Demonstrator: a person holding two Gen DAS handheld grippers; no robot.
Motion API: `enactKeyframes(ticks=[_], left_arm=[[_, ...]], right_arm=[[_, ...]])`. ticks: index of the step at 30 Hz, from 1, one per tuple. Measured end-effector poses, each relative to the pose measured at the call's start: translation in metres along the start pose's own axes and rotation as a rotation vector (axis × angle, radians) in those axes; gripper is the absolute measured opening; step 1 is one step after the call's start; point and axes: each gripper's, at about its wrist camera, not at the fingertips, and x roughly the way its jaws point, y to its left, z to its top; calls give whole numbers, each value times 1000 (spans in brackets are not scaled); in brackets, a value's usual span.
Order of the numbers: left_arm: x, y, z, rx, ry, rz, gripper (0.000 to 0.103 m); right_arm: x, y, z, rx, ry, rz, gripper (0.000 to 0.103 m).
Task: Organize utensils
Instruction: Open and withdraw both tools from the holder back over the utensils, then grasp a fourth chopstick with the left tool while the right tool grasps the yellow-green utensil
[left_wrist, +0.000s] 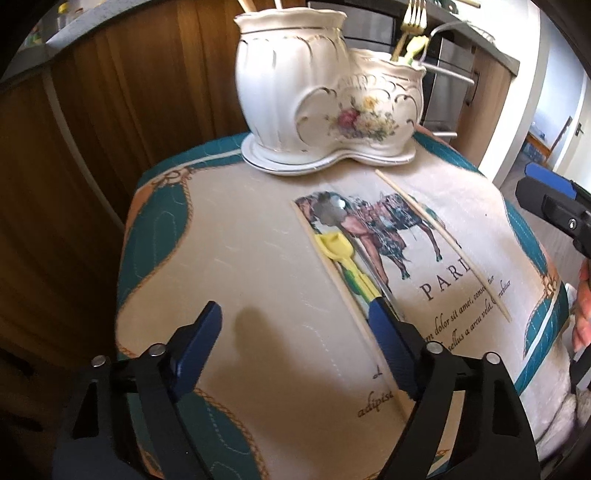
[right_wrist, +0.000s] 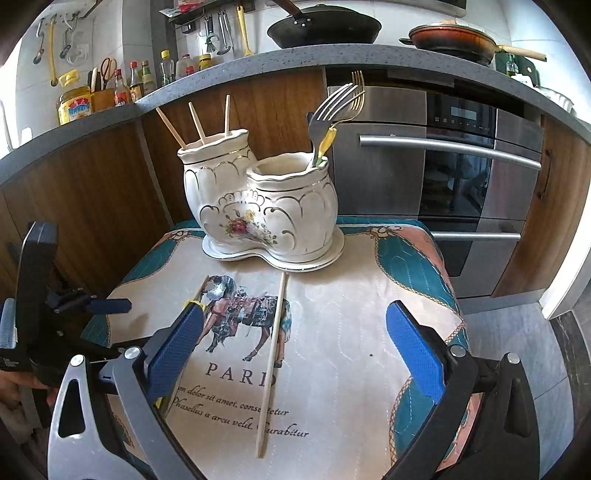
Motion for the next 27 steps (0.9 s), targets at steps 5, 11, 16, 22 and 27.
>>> enactKeyframes(ticks=[5, 11, 16, 22, 27], left_arm=[[9, -12, 3, 19, 29, 17, 68], [16, -9, 9, 14, 37, -1, 50], [15, 4, 11, 15, 43, -11, 11], [11, 21, 7, 2, 31, -34, 7], [6, 35, 3, -33, 12, -54, 7]], right_arm=[[-1, -3, 0, 6, 0, 6, 98], [0, 1, -1, -3, 14, 15, 98], [7, 13, -4, -45, 57, 32, 98], [25, 38, -10, -101, 147, 68, 96], [38, 62, -11, -133, 219, 111, 68]])
